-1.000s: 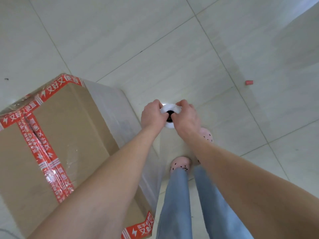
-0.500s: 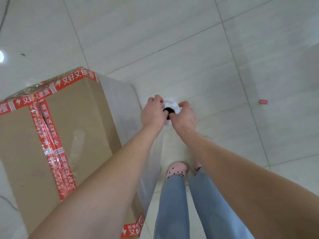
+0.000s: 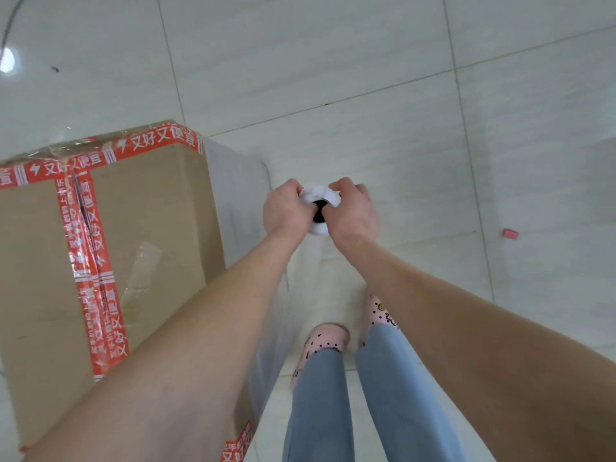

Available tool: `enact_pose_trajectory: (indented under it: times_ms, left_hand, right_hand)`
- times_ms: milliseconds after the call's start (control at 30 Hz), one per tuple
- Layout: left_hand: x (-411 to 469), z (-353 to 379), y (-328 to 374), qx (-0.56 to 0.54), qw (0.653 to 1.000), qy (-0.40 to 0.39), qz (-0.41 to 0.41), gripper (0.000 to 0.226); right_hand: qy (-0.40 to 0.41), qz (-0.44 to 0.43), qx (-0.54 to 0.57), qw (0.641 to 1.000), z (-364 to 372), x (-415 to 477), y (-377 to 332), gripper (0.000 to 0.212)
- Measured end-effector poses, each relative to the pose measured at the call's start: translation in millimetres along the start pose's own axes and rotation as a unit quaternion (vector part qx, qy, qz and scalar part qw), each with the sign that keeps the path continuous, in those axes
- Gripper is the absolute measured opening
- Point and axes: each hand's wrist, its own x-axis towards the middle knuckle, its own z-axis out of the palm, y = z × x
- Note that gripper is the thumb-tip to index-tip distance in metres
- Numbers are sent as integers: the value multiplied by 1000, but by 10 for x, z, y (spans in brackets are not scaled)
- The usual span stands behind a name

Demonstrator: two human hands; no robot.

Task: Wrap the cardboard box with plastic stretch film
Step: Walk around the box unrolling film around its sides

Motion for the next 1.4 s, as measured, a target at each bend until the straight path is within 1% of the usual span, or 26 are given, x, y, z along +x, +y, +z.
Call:
enact_pose_trajectory:
  times_ms: [100,167,233,267,333,400,467,600,667,733,800,933,1100,1167,1200,1267,1300,1333,1400]
  left_hand:
    - [79,-83,-20,-63,996,24,-59,15]
    - [148,-162,-49,-88,991,31,-100,17]
    - [189,-232,-77,-83,990,17,-111,18]
    - [191,-259,-90,-60,994,9,-91,19]
    - [167,-296,-101,26,1000,-7,-9,25]
    - [142,-307,-92,91,993,-22,74,32]
    - [158,-316,-40,136,981,-41,131,36]
    - [293,-359,72,233,950,-67,195,31]
    - [391,-394,114,255,939,-74,216,27]
    - [503,-442,136,259,936,-79,223,24]
    - [606,-502,128,237,947,-81,203,21]
    - [787,-605,95,151,979,-66,118,15]
    - [973,-770,-15,51,998,-33,-3,21]
    - [1009,-814,-67,7,998,-28,-51,21]
    - [1011,-824,-84,-10,997,-29,-67,20]
    - [989,-837,-88,-15,996,-43,-74,20]
    - [973,-842,-74,1,997,-56,-62,23]
    - [967,-842,-51,30,996,-71,-36,26]
    - [973,-832,5,97,990,-91,39,30]
  right_hand:
    - [2,-20,3,1000,24,79,-133,33]
    - [-24,-8,14,1000,67,135,-241,36]
    - [-63,15,22,998,110,186,-326,38]
    - [-79,25,30,996,121,205,-353,38]
    - [-92,40,53,994,134,214,-373,36]
    - [-91,43,60,993,146,195,-352,36]
    - [-89,43,56,993,155,177,-321,36]
    - [-88,53,59,993,175,204,-319,37]
    - [-81,56,51,994,183,238,-359,38]
    - [-65,51,29,996,190,289,-426,40]
    - [-52,40,5,998,189,340,-530,40]
    - [-39,3,-53,998,152,503,-787,38]
    - [-22,-73,-131,988,158,685,-1146,35]
    - [-29,-67,-142,987,203,722,-1244,35]
    - [-43,-44,-136,989,223,737,-1269,38]
    - [-84,25,-77,993,250,748,-1267,45]
    - [-97,55,-37,993,257,748,-1242,47]
    - [-101,74,-8,992,256,745,-1212,47]
    - [-95,92,15,991,235,732,-1163,45]
